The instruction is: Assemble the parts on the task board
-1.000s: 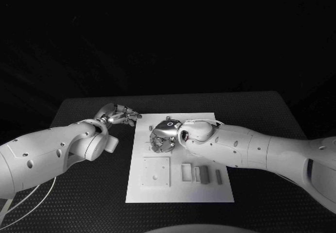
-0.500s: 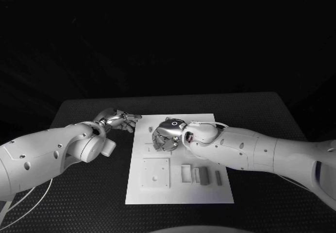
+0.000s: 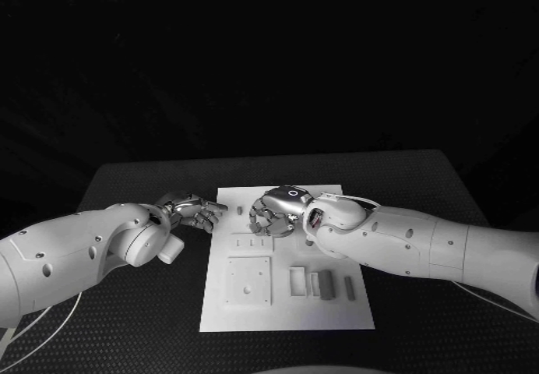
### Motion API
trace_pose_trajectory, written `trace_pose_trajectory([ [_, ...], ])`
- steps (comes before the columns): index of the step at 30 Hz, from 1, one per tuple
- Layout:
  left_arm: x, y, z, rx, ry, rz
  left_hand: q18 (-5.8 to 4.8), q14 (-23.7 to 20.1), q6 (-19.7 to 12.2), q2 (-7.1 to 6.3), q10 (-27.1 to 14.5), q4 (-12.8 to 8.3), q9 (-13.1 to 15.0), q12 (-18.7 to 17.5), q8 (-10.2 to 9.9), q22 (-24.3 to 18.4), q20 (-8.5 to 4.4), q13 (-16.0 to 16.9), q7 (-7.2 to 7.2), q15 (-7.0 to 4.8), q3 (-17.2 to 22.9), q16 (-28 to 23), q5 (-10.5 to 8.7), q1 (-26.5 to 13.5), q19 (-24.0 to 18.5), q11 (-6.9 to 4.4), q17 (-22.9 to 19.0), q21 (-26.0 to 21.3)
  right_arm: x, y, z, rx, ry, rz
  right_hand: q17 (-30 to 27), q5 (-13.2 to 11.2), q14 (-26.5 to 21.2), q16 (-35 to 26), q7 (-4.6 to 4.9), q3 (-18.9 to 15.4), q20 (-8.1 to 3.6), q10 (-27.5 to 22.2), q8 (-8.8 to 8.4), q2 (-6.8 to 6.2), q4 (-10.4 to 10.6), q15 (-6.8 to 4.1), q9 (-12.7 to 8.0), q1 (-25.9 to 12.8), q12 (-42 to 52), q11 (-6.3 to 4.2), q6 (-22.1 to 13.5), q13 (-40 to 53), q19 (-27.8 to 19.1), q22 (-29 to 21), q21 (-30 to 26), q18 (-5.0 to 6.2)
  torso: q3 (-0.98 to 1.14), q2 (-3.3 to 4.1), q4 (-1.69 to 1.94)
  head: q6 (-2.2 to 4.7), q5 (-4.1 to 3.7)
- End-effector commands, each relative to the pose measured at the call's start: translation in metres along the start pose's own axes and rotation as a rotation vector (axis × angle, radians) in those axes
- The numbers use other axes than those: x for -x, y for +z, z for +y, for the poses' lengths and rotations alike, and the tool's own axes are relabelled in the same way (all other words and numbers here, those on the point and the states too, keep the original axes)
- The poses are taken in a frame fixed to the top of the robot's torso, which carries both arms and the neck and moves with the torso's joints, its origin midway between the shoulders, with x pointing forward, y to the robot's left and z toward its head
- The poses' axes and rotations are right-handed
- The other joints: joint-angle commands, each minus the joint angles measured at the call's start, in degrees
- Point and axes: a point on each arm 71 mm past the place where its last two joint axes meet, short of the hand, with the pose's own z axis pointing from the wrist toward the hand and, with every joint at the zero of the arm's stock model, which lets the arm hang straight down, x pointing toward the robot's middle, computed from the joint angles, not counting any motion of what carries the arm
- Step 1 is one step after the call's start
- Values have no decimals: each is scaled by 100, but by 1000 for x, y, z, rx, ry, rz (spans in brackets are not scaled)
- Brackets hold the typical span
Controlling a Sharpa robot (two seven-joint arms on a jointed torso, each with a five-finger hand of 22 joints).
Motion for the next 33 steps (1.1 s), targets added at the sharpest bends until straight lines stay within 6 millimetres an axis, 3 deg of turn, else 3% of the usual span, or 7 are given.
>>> trace_pose_trajectory([
  [1,-10,-1,3,60,14,104,-22,41,-19,-63,48,23,-16,-18,-19,10,-10,4,23,-7,-38,31,-38,-66,48,0,13,-19,6,-2,-1,-54,73,-42,-9,19,17,29,145,29,-13,15,-4,-2,8,-21,-3,-57,23,-27,175,7,31,83,38,-10,0,-2,-4,24,-13],
  [8,-21,2,-3,33,20,148,-5,60,-155,-89,103,132,-96,12,-90,-5,-38,38,5,-37,-282,50,-31,-502,77,-39,50,-28,10,-3,1,-70,126,-45,-14,19,23,25,148,31,-17,18,-14,-17,13,-21,-3,-80,19,-25,162,5,37,79,36,-10,1,-3,16,38,-42],
  [15,-30,3,-10,-9,-28,173,-9,44,-236,-46,144,92,-128,-8,-125,-19,-40,36,-112,-35,-309,38,-44,-524,69,-80,59,-39,10,-1,4,-64,133,-41,-16,19,27,23,150,32,-20,20,-22,-26,12,-20,-3,-93,17,-23,154,4,40,77,35,-10,-3,2,20,42,-50],
  [21,-33,3,-11,-19,-25,206,-11,37,-264,-24,156,63,-139,-25,-137,-23,-37,31,-137,-33,-325,33,-45,-524,64,-94,63,-41,10,0,6,-61,135,-40,-18,19,28,21,152,33,-22,20,-27,-33,13,-19,-3,-103,15,-21,147,3,41,76,33,-10,-6,1,18,39,-64],
  [33,-40,4,-15,-22,-30,229,-13,33,-219,148,194,-47,-144,-83,-105,-28,-35,15,-148,-30,-306,32,-41,-418,65,-117,80,-36,11,2,9,-51,138,-45,-21,19,31,18,156,37,-25,21,-38,-38,11,-17,-4,-110,13,-18,133,3,44,73,31,-10,-12,0,29,27,-69],
])
